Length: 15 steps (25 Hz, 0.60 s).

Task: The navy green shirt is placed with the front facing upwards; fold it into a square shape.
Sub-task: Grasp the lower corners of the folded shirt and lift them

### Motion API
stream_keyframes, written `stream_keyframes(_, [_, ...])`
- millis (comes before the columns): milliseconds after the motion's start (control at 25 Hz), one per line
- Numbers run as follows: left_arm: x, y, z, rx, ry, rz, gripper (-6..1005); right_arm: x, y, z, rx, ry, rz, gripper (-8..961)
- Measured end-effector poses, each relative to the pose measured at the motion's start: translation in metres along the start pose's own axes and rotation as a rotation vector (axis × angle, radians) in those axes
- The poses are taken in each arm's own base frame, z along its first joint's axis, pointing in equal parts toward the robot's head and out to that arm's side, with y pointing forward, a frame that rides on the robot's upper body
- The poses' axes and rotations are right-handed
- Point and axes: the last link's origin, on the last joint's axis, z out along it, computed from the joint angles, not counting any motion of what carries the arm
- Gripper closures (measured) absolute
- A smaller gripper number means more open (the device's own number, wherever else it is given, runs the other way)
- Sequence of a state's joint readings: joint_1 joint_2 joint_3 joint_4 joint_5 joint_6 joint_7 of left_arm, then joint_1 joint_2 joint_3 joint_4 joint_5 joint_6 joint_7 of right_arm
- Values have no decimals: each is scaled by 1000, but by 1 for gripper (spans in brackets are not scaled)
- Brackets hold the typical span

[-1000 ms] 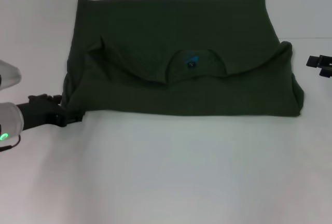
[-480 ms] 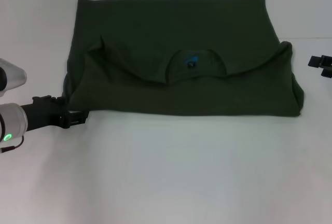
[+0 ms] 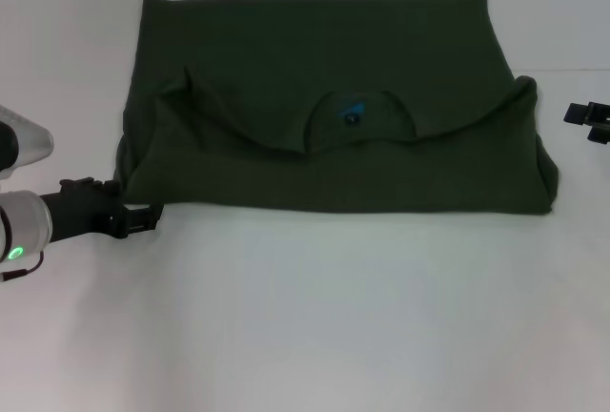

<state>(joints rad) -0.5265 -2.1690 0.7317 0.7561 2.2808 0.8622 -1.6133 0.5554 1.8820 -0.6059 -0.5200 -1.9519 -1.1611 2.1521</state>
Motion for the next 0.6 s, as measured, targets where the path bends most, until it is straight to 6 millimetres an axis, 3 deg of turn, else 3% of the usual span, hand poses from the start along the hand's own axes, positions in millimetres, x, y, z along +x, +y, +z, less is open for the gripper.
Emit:
stream_keyframes(440, [2, 4, 3, -10, -5, 8, 226, 1, 0, 0, -1, 0, 3, 246])
stream_keyframes(600, [4, 1, 2, 3, -12, -6, 310, 1, 0, 0, -2, -1, 2, 246])
